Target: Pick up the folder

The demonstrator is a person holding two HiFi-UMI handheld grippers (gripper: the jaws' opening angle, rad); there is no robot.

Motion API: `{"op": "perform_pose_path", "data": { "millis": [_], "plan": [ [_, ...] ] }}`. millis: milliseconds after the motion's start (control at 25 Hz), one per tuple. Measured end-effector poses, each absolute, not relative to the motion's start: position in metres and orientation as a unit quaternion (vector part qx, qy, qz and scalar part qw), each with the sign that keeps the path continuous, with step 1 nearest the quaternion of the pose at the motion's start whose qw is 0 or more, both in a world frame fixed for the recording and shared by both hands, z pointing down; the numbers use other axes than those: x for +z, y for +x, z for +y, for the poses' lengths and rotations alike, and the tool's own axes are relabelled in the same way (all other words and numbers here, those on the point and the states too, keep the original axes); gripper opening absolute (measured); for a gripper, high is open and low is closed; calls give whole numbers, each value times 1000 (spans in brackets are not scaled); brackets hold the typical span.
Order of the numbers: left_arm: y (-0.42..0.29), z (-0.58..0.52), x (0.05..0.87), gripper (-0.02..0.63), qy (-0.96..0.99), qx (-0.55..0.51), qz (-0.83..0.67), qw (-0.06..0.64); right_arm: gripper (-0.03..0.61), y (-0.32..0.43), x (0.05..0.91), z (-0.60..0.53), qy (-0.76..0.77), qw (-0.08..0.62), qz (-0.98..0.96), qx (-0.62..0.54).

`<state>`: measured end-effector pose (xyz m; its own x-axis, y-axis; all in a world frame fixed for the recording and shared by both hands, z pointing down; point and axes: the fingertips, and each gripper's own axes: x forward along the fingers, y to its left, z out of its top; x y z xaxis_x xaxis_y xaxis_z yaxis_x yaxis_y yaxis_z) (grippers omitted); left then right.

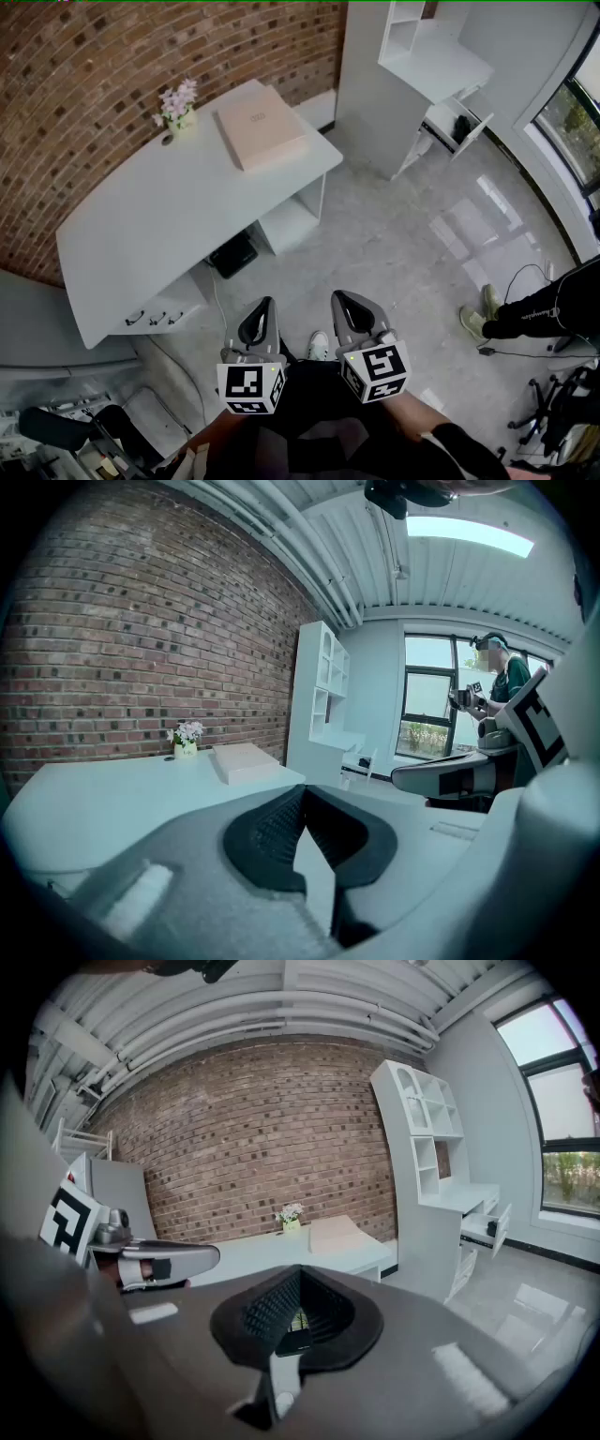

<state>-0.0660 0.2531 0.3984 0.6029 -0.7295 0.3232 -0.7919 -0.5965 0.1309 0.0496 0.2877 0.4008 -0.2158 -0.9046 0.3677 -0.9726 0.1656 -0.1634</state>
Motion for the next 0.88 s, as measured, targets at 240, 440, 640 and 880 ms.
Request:
{"op": "perform_pose_path", "data": {
  "millis": [240, 440, 640, 880],
  "plan": [
    [-68, 251, 399, 3, 884, 119, -432, 134, 2, 49, 401, 286, 620, 92, -757, 186],
    [-68, 247, 399, 3, 886, 118, -429, 133, 2, 50, 401, 284, 624, 90, -753, 189],
    [-70, 240, 399, 3, 887, 116, -427, 133, 2, 47, 401, 276, 623, 76, -753, 199],
    [-78, 224, 401, 3, 891, 111, -418, 139, 2, 42, 400, 262, 633, 72, -746, 195]
  ]
}}
